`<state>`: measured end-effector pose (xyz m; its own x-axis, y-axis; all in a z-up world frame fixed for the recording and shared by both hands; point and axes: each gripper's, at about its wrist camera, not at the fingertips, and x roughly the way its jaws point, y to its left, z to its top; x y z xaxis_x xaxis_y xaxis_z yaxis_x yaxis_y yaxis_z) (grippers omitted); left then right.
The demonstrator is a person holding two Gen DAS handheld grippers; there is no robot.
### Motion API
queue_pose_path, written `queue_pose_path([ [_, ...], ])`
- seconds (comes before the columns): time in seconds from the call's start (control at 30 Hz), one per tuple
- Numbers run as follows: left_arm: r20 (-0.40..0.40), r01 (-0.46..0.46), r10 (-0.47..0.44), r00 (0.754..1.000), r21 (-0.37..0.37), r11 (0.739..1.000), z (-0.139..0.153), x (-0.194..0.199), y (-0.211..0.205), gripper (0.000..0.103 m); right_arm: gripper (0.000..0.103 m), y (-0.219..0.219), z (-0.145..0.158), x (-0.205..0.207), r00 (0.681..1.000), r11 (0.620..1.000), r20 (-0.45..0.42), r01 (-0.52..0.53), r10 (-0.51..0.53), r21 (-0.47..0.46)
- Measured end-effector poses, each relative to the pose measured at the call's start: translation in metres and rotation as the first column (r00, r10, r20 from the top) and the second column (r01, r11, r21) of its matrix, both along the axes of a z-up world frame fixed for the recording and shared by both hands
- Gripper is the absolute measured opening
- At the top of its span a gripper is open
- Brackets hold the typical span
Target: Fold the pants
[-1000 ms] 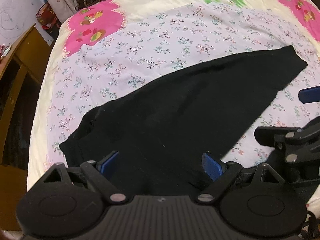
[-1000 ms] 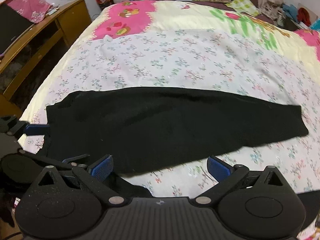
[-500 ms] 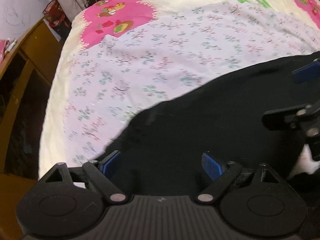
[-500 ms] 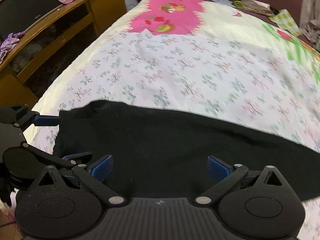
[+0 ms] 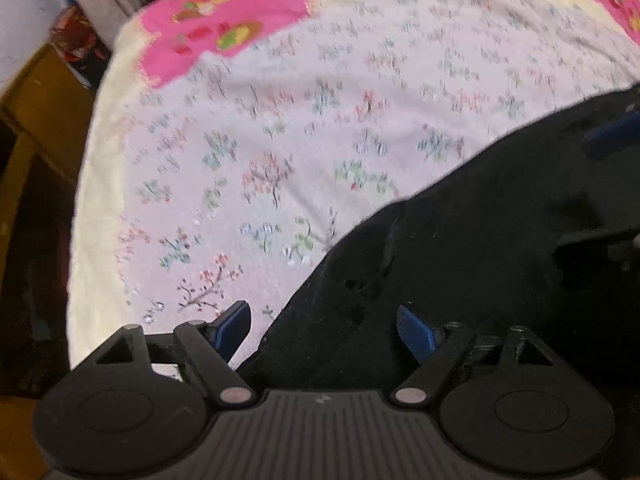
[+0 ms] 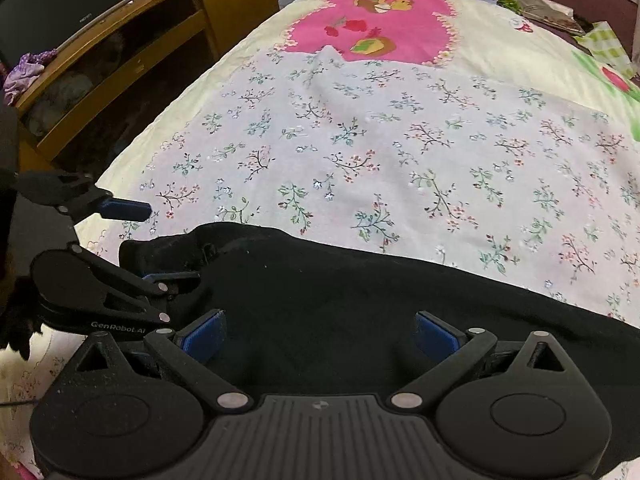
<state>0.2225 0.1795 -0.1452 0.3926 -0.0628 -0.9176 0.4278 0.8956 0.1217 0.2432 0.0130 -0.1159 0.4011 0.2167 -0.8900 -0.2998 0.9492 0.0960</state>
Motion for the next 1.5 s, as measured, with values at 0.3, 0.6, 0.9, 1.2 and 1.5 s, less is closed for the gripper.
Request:
queue_pose_path([
  [0.3, -0.127, -0.048, 0.036, 0.991, -0.094, 0.994, -0.032, 0.021, 0.011, 0.068, 0.096, 0.000, -0.012, 0.002, 0.999, 1.000, -0.032, 0.009, -0.009, -0.017],
  [0.6, -0.183, -0.041, 0.018, 0.983, -0.122, 0.992, -0.028, 0.015, 0.007, 0.027, 0.089, -0.016, -0.012, -0.001, 0.999, 1.000, -0.037, -0.008, 0.007, -0.017],
  [0.9, -0.178, -0.043, 0.017, 0.984, -0.146, 0.988, -0.019, 0.012, 0.012, 0.021, 0.076, -0.032, -0.013, -0.004, 0.999, 1.000, -0.044, -0.013, 0.012, -0.023],
  [1.2, -0.168, -0.075, 0.045, 0.985, -0.175, 0.982, -0.019, 0.007, 0.017, 0.021, 0.072, -0.082, -0.015, 0.001, 0.994, 0.991, -0.039, 0.098, -0.102, -0.088],
  [1.5, -0.151, -0.016, -0.008, 0.989, -0.157, 0.987, -0.009, -0.007, 0.004, 0.018, 0.072, -0.138, -0.004, -0.001, 0.978, 0.963, 0.026, 0.208, -0.207, -0.169],
])
